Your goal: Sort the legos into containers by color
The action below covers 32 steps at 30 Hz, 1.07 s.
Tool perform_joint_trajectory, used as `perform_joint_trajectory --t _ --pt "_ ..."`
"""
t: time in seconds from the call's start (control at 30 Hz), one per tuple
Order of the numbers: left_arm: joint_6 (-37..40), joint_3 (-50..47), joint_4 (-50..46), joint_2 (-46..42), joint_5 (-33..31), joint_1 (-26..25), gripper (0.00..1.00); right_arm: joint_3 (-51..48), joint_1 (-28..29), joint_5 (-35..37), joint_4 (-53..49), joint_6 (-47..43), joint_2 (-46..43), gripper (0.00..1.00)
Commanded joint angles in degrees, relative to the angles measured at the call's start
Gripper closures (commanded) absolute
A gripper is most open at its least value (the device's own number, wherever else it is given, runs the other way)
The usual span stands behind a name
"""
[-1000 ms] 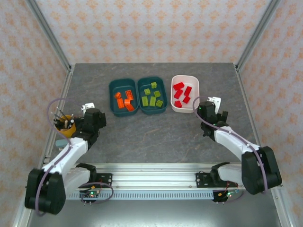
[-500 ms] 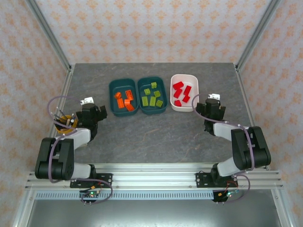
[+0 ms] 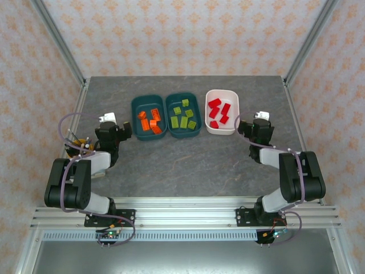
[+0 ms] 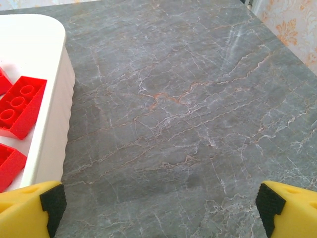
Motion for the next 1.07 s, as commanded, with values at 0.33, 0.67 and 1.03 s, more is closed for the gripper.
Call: perform_joint_trajectory --t 0.33,0.67,1.03 --pt "2.56 -3.06 11.36 3.55 -8.25 -3.77 0.0 -4.46 -0.98 1.33 10.16 2.14 1.67 0.01" --pt "2.71 -3.07 11.11 3.41 -8.61 -4.01 0.0 -4.9 -0.98 1.21 10.45 2.14 1.14 0.01" --pt "2.81 -3.1 11.23 3.46 -8.75 -4.12 0.0 -4.75 -1.07 1.01 10.43 2.14 1.17 0.01"
